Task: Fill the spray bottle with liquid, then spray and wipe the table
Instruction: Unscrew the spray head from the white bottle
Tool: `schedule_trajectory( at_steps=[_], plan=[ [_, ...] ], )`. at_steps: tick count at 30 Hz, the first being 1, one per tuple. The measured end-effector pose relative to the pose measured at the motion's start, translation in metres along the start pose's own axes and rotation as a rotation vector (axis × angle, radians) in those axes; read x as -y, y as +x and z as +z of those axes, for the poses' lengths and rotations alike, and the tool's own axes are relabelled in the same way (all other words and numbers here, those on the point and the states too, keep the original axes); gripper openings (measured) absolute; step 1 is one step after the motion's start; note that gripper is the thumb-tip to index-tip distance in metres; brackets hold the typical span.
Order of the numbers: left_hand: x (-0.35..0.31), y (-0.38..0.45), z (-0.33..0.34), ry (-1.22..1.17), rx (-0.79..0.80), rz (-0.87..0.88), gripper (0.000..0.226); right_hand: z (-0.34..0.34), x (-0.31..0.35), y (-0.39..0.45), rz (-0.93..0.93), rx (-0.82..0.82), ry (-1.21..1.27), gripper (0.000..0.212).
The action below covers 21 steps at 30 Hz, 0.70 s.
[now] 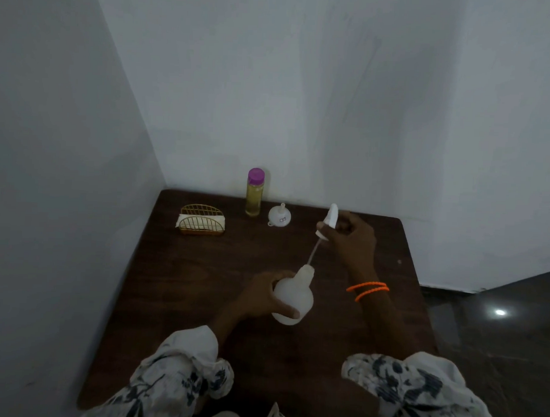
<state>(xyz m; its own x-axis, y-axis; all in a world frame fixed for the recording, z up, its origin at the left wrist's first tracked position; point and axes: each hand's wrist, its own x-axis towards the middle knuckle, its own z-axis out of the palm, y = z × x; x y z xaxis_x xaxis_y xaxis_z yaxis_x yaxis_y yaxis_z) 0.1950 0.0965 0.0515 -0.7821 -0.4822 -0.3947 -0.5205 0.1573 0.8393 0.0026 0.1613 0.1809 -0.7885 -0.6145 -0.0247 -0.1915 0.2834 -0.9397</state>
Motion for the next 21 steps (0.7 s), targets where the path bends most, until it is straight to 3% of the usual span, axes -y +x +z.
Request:
schedule_trajectory(
  at_steps=[4, 9, 16, 21],
  plan=[
    [-0.001, -0.003, -0.004, 0.01, 0.001, 0.026, 0.092, -0.013, 0.009, 0.014, -0.004, -0.032, 0.054, 0.041],
    [0.002, -0.012, -0.003, -0.009, -0.029, 0.056, 0.086, -0.028, 0.007, 0.027, 0.201, -0.057, 0.453, 0.036],
    [-0.001, -0.02, 0.0, -0.053, -0.092, 0.113, 0.093, -0.04, -0.025, 0.051, 0.596, -0.06, 0.421, 0.015],
    [0.001, -0.023, -0.002, -0.047, -0.098, 0.114, 0.095, -0.043, -0.043, 0.052, 0.688, -0.026, 0.529, 0.005]
  ],
)
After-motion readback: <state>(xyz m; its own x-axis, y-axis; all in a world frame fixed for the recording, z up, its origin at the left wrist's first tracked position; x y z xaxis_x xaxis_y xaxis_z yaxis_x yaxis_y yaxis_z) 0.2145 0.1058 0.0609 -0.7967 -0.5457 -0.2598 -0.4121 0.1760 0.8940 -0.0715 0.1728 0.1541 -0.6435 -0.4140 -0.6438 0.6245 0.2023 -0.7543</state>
